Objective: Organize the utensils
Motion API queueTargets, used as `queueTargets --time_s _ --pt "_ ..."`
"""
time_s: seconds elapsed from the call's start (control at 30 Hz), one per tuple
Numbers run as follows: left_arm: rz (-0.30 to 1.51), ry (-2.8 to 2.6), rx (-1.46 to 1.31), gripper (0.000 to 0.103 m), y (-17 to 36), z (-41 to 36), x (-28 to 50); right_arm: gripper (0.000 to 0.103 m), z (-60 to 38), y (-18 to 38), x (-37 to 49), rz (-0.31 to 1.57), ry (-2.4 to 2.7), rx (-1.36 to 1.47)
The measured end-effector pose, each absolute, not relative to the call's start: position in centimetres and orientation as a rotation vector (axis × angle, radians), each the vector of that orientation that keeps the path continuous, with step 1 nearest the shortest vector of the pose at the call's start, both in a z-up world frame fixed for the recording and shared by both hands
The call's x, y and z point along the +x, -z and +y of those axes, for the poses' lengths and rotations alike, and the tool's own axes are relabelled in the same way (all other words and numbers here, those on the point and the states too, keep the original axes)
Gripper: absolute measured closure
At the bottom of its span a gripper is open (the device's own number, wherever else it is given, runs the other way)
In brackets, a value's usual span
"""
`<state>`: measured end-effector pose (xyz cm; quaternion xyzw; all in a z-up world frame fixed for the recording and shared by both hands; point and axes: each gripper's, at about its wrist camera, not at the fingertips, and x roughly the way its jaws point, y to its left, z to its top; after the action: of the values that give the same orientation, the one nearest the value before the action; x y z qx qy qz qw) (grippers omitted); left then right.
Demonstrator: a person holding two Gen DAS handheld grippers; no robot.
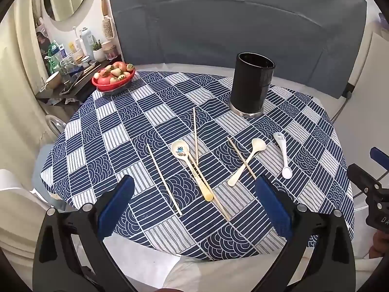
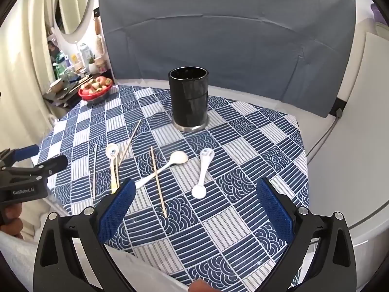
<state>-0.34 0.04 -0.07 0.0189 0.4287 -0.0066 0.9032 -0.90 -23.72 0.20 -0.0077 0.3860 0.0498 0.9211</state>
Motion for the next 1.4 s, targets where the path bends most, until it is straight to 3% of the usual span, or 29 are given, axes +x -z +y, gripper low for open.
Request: queueTargets --time_s 1.4 --pt "0.922 0.003 0.023 0.006 0.8 1.0 0.1 0.008 -22.5 0.3 -0.4 0.795 -0.122 -0.043"
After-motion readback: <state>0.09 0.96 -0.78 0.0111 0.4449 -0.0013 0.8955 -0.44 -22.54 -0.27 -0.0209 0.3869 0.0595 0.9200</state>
